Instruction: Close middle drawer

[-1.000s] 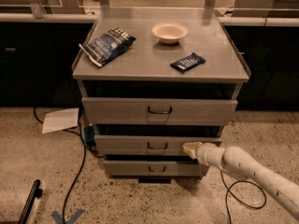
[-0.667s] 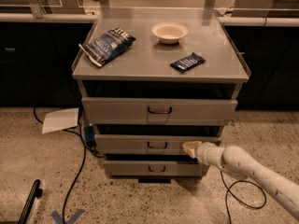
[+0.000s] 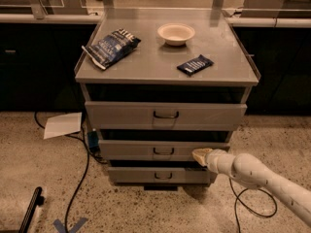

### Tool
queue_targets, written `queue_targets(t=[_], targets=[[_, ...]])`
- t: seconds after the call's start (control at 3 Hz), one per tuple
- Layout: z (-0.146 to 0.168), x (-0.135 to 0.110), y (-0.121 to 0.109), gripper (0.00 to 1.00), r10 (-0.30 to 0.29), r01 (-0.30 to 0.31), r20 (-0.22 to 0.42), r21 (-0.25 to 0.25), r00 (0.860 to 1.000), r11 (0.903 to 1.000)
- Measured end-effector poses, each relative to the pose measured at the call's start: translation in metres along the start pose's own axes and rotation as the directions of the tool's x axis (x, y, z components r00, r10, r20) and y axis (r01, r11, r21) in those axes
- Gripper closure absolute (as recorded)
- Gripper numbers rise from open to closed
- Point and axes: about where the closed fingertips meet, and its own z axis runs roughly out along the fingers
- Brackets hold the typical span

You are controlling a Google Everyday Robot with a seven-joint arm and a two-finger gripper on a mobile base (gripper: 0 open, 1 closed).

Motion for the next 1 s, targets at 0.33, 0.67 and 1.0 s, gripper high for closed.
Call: queue_targets(t=[0.33, 0.67, 1.0], targets=[[-0.039, 0.015, 0.006, 1.00, 0.041, -0.039, -0.047, 0.042, 0.998, 0.9984], [-0.077, 0.026, 0.028, 1.00, 0.099, -0.095, -0.040, 0.088, 0.994, 0.9915], [-0.078, 0.033, 0.035, 0.81, 0.103, -0.099, -0.047, 0.082, 0.994, 0.9918]])
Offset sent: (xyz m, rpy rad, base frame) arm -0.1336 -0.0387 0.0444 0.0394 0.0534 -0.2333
